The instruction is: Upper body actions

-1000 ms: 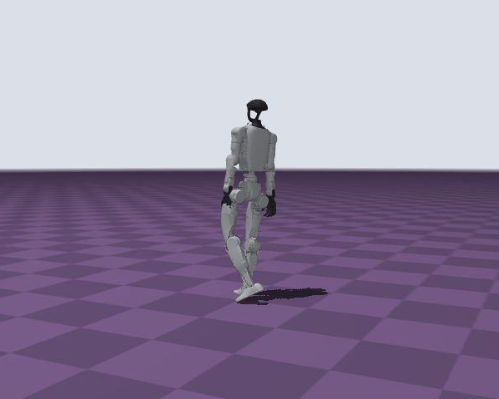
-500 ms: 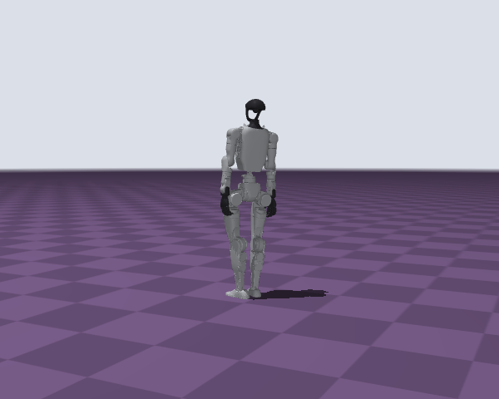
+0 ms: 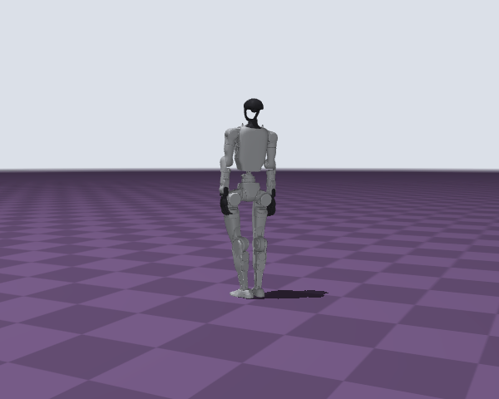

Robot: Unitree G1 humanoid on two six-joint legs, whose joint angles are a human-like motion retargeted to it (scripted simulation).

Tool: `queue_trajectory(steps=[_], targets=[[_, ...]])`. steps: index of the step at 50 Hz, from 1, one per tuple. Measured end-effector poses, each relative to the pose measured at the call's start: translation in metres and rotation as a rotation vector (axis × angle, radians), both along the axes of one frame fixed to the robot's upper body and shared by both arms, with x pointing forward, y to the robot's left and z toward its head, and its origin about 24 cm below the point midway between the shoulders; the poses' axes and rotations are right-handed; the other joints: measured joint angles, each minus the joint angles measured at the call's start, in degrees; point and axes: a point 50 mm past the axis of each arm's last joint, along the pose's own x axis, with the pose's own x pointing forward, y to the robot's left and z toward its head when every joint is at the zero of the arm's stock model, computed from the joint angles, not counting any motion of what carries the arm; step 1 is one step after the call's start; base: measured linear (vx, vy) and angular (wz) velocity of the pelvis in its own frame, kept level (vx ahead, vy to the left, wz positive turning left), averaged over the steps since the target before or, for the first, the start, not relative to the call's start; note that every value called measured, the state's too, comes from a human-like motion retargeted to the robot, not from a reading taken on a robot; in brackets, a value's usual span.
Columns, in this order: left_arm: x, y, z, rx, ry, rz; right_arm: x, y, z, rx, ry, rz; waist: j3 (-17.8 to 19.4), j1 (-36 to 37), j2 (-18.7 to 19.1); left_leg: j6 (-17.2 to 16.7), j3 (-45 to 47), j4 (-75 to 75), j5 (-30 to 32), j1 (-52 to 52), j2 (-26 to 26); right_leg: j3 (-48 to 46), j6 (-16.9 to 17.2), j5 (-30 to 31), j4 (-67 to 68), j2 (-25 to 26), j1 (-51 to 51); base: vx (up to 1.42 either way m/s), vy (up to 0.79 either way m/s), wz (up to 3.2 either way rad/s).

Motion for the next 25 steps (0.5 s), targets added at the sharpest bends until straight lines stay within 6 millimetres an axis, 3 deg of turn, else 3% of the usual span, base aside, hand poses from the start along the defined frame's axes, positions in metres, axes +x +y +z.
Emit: queue_trajectory(steps=[7, 14, 18, 23, 25], targets=[[0.005, 0.001, 0.000, -0.003, -0.009, -0.015, -0.016, -0.006, 0.003, -0.043, 0.061, -0.017, 0.26, -0.40, 0.68, -0.77, -0.74, 1.22, 0.22, -1.53, 1.09, -0.34, -0.29, -1.19, 2.12, 0.21, -1.06, -0.03, -0.01, 0.08], [0.035, 0.008, -0.001, 0.007, -0.104, -0.057, -0.026, -0.011, 0.004, -0.070, 0.092, -0.083, 2.67, -3.18, 1.86, -1.70, -9.58, 3.82, 2.63, -5.44, 2.90, 6.94, -1.42, -1.24, 7.49, 2.75, -2.85, -0.14, -0.13, 1.09], [0.054, 0.011, -0.001, 0.019, -0.174, -0.080, -0.031, -0.013, 0.005, -0.077, 0.103, -0.090, 5.24, -3.63, 1.46, -2.08, -16.40, 3.61, 5.20, -5.86, 2.25, 15.36, 1.14, -0.67, 7.16, 3.72, -1.33, -0.15, -0.16, 1.55], [0.067, 0.016, 0.000, 0.047, -0.236, -0.067, -0.033, -0.011, 0.005, -0.056, 0.118, -0.047, 8.55, 1.27, -1.63, -3.69, -20.82, 1.77, 8.90, -4.53, 0.11, 5.04, -2.10, -0.44, 2.54, 1.77, 2.72, -0.10, -0.15, 1.04], [0.065, 0.015, 0.000, 0.061, -0.242, -0.049, -0.030, -0.011, 0.004, -0.052, 0.109, -0.024, 8.85, 4.81, -2.01, -4.88, -20.67, 2.08, 9.76, -5.57, 0.48, 5.00, -1.48, 0.51, 1.16, 1.77, 3.22, -0.14, -0.10, 0.74]])
